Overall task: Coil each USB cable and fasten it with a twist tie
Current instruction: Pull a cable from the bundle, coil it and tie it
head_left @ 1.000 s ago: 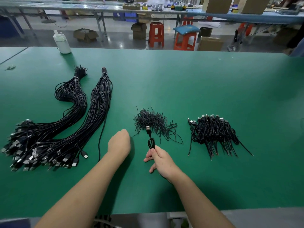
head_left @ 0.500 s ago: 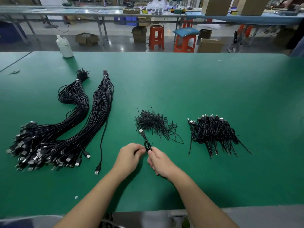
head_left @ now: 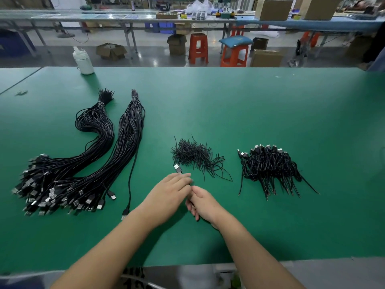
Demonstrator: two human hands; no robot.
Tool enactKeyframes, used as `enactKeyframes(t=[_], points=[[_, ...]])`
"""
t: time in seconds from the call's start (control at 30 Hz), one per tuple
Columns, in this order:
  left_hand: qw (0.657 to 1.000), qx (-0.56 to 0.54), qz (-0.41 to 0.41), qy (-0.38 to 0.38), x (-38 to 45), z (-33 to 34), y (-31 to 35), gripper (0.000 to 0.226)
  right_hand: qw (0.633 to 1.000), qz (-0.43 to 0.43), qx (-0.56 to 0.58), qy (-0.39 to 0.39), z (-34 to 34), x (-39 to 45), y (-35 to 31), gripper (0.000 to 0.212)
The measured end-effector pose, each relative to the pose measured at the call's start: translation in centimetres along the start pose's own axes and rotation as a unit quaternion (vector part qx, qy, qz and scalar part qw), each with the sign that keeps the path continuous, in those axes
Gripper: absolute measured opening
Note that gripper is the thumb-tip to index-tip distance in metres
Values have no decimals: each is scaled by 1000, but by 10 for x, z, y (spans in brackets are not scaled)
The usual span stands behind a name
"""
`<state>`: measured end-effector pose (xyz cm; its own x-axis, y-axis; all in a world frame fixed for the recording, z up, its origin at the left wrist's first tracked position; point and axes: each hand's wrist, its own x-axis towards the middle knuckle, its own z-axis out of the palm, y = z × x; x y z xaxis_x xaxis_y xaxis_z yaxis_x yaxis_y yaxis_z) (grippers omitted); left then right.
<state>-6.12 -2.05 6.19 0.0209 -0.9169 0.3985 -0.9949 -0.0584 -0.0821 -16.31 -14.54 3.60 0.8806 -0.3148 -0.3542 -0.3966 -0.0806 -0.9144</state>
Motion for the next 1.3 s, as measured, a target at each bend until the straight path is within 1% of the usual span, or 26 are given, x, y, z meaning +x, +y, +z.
enactKeyframes(t=[0.03,0.1,0.17,0.23,0.3,0.37,0.43,0.53,0.63,0.73,0.83,0.9,0.97,1.03,1.13,1.23,1.3], points=[[1000,-8,-8,-13,1,0,-1,25,1000,0,3,-1,0,0,0,27],[998,-21,-53,-25,2,2,-2,16,1000,1,8,2,1,0,2,28],[994,-31,-102,-18,5,3,0,14,1000,5,8,11,3,0,3,27],[985,-67,-156,-15,9,4,3,9,1000,7,4,28,5,-1,5,28],[969,-105,-221,-21,14,5,5,8,999,0,10,48,5,-2,8,28],[947,-136,-288,-44,18,8,8,14,997,-9,-2,73,7,-2,10,28],[922,-160,-348,-52,22,9,13,19,989,-29,-82,116,12,-2,14,30],[876,-215,-428,-55,20,9,17,22,953,-95,-232,168,24,-7,26,28],[828,-270,-482,-96,12,5,11,22,914,-160,-324,182,30,-11,30,26],[800,-308,-494,-147,6,-2,-1,17,879,-211,-377,202,34,-15,29,25],[759,-380,-504,-162,0,-10,-11,9,841,-266,-401,247,39,-21,28,15],[755,-370,-517,-159,-1,-13,-14,12,827,-274,-411,270,41,-23,28,12],[764,-330,-529,-163,-1,-15,-15,22,820,-272,-422,276,42,-22,27,12],[777,-290,-529,-180,1,-17,-15,27,819,-269,-426,276,42,-22,28,11],[778,-293,-523,-189,4,-19,-14,30,818,-266,-427,278,43,-22,29,13],[777,-293,-523,-192,7,-21,-14,42,814,-265,-433,282,45,-21,29,18],[784,-279,-514,-207,8,-24,-14,42,814,-266,-434,280,46,-20,29,16]])
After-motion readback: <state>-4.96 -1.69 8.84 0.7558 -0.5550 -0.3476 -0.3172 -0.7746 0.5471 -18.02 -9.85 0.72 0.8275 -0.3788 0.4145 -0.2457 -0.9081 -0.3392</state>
